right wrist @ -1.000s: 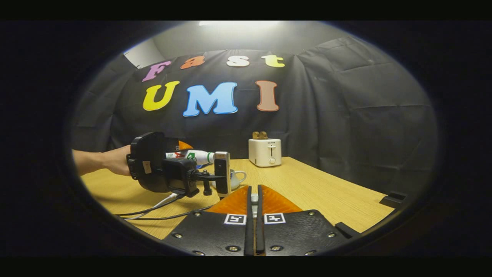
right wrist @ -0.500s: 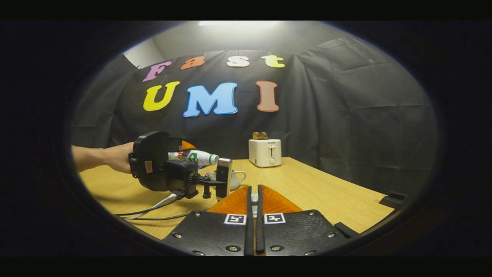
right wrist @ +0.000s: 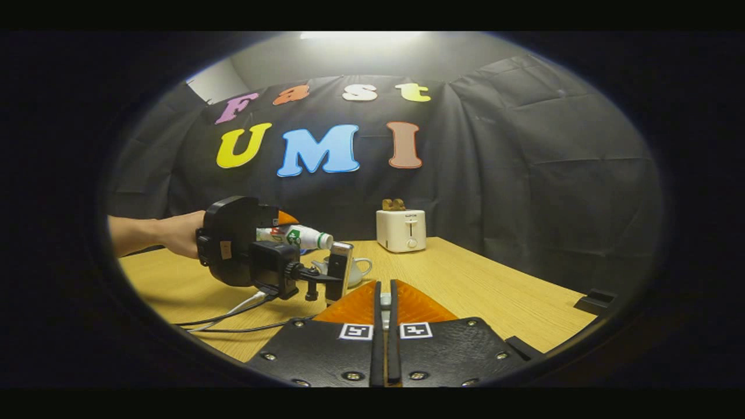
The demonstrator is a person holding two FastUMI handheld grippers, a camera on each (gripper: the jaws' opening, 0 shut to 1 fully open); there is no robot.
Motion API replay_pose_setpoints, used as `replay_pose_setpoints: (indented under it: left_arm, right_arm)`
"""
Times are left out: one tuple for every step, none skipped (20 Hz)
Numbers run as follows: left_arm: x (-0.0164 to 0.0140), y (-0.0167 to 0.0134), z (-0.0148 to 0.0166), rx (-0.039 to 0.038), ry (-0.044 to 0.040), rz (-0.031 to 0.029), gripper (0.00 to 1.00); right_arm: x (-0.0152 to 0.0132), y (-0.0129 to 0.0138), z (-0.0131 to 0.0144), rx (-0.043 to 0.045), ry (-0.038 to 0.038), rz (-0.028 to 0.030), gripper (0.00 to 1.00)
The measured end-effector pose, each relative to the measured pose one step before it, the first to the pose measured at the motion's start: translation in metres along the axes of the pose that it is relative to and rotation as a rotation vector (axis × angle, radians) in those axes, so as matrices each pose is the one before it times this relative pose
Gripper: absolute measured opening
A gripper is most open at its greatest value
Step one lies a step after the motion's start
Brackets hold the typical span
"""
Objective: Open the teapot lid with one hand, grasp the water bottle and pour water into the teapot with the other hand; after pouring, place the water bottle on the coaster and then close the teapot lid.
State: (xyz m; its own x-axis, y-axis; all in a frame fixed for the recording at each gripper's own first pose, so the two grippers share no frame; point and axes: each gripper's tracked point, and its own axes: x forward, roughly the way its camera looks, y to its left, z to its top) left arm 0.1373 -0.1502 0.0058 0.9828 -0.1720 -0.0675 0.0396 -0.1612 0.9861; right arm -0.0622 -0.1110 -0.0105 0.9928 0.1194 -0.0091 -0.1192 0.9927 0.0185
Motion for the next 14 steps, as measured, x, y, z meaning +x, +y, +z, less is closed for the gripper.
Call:
replay_pose_setpoints:
  left_arm:
    - [-0.00015, -0.0004, 0.00033, -0.00287, -0.00085, -0.00218, 0.8]
    - [0.00008, -0.00071, 0.00123, -0.00042, -0.00178, -0.0009, 0.81]
    - [-0.00007, 0.00099, 0.00014, 0.00462, -0.00021, 0.00116, 0.81]
    - [-0.00017, 0.00111, 0.00031, 0.00559, 0.00001, 0.00273, 0.81]
    - [-0.00033, 0.0008, -0.00025, 0.00186, -0.00016, -0.00109, 0.81]
    - [0.00026, -0.00102, 0.00117, -0.00429, -0.00325, -0.00445, 0.81]
    - [-0.00042, -0.00034, -0.00024, -0.00373, -0.00403, -0.00394, 0.81]
    - [0.00011, 0.00037, 0.00076, 0.00713, -0.00051, 0.00033, 0.81]
    - [0.00145, 0.00279, -0.00022, 0.01173, 0.00018, 0.00522, 0.81]
    - [-0.00054, -0.00038, 0.00009, 0.01017, -0.00049, 0.00114, 0.75]
    - [0.00077, -0.00059, -0.00011, 0.00615, -0.00233, -0.00273, 0.77]
    - [-0.00016, 0.00127, 0.00067, 0.00324, -0.00327, 0.00155, 0.79]
    - [0.00002, 0.00193, 0.00114, 0.00265, -0.00339, 0.00444, 0.75]
    - [0.00015, -0.00028, 0.00097, 0.00216, -0.00218, 0.00091, 0.75]
  right_arm:
    - [-0.00082, -0.00063, 0.00072, 0.00216, -0.00085, 0.00027, 0.02]
    - [0.00078, 0.0005, 0.00023, 0.0006, 0.00067, 0.00163, 0.02]
    - [-0.00009, 0.00055, -0.00037, -0.00202, 0.001, 0.001, 0.02]
    - [-0.00072, -0.00025, -0.00048, -0.00276, 0.00003, 0.00026, 0.02]
    - [-0.0004, 0.00003, 0.00048, -0.00192, -0.00166, 0.00091, 0.02]
    - [0.00052, 0.00051, 0.00027, -0.00105, -0.00002, 0.00074, 0.02]
    - [0.00047, -0.00022, -0.00007, -0.0001, 0.00087, 0.00001, 0.02]
    - [0.00003, -0.00002, -0.00046, 0.00084, 0.00017, 0.00054, 0.02]
    - [-0.00039, -0.00022, 0.00059, 0.00035, -0.00044, -0.0004, 0.02]
    - [0.0003, -0.00055, -0.00016, -0.00277, -0.00077, -0.0025, 0.02]
    - [0.00002, -0.00124, -0.00009, -0.00553, 0.00028, -0.00277, 0.02]
    - [-0.00003, -0.0003, 0.00041, 0.00034, -0.00048, -0.00037, 0.02]
    - [0.00003, 0.00005, 0.00082, 0.004, -0.00127, 0.00207, 0.02]
    - [-0.00023, -0.0002, -0.00033, 0.0021, -0.00024, -0.00008, 0.02]
